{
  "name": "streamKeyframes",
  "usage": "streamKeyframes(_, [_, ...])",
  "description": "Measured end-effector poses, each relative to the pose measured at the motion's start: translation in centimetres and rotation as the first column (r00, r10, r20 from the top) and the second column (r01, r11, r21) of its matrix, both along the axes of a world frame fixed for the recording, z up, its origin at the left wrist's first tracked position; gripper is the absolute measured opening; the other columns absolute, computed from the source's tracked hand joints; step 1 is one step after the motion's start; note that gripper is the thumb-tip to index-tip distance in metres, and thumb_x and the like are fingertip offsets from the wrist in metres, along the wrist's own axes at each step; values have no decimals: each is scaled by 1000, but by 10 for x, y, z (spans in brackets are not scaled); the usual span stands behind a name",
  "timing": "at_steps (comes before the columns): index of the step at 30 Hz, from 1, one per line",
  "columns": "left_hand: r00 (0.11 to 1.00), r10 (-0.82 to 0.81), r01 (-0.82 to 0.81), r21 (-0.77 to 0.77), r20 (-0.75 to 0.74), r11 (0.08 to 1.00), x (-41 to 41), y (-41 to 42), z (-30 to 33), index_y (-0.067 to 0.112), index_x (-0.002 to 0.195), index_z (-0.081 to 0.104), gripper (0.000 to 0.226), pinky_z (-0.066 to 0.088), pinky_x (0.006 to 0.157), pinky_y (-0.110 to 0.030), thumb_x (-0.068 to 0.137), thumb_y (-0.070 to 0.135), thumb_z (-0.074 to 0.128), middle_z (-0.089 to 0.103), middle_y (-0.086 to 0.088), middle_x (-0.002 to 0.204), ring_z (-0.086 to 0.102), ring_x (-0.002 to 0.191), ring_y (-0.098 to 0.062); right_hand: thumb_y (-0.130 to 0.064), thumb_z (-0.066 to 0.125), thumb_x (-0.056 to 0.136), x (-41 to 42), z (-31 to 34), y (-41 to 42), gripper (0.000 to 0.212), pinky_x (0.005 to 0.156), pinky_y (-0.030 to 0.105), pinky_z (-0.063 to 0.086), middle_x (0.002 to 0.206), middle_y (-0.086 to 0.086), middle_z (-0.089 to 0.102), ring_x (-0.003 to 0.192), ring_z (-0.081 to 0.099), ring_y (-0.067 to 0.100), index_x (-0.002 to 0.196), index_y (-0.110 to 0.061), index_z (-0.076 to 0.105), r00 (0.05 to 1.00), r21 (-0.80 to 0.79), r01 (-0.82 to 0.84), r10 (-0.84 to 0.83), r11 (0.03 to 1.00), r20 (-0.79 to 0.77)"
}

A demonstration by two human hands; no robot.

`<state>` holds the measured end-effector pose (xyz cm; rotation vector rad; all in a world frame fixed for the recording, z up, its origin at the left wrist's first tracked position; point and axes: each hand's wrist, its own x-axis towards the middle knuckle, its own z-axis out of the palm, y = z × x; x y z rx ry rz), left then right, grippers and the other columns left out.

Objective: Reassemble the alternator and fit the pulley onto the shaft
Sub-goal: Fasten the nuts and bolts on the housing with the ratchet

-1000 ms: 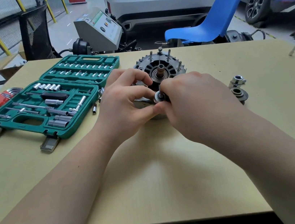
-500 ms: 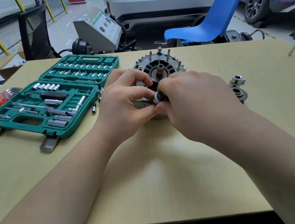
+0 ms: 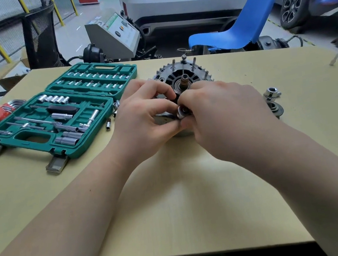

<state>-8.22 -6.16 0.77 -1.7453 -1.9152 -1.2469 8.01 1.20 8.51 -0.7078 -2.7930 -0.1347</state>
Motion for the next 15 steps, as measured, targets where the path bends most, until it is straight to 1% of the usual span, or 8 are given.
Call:
streamKeyframes(3, [1000,8,-8,6,-8,1000,0,0,-1,20,86,86,27,39,94,-33,85,46,80,71,6,106,50,105,-19,-36,60,95,0,1,0,4,54,31,24,93,-7,54,83,50,25,98,-34,59,1000,-13,-2,2,1000,6])
streamKeyframes(4, [1000,8,-8,6,-8,1000,0,0,-1,20,87,86,27,39,95,-32,85,46,78,71,5,107,50,107,-19,-40,60,95,-1,0,0,12,55,31,26,88,-6,52,82,49,25,90,-31,55,1000,-15,21,-21,1000,3])
streamKeyframes(6, [1000,8,-8,5,-6,1000,-1,0,-1,20,88,86,27,39,96,-33,84,45,77,71,4,108,50,108,-19,-52,56,96,-1,-4,0,40,52,31,23,74,-6,41,78,45,25,72,-26,36,998,-38,55,-56,998,-15])
streamKeyframes(7, [1000,9,-9,4,-6,1000,-1,0,-1,20,87,85,27,39,95,-33,84,45,76,71,3,108,50,107,-20,-54,55,96,-2,-6,-1,48,50,31,21,71,-7,36,77,44,25,69,-26,28,998,-47,62,-63,997,-23])
streamKeyframes(8, [1000,8,-8,1,-6,1000,-2,0,-1,20,87,85,26,40,95,-33,84,45,77,71,4,108,50,107,-20,-54,55,97,-1,-7,-2,49,51,32,22,71,-7,35,77,44,25,69,-26,27,998,-41,65,-66,997,-21])
streamKeyframes(9, [1000,4,-4,-1,0,1000,-2,1,-1,20,86,85,27,39,95,-33,84,46,77,71,4,108,50,107,-19,-51,56,97,-1,-8,-2,42,53,33,23,74,-7,38,77,44,24,72,-27,32,998,-35,59,-59,998,-22])
streamKeyframes(12, [1000,-1,1,1,21,1000,-1,1,-1,20,83,85,29,39,95,-31,84,48,76,71,7,107,48,106,-17,-33,60,96,-1,-5,-1,4,55,32,24,95,-7,54,79,46,24,98,-33,56,1000,2,11,-11,1000,-19])
streamKeyframes(15, [1000,10,-10,1,17,1000,0,1,-1,17,83,85,31,37,95,-27,84,47,77,71,6,106,48,105,-16,-29,59,96,-1,0,1,11,60,32,28,98,-8,55,82,47,22,105,-35,60,1000,-23,-22,22,1000,20])
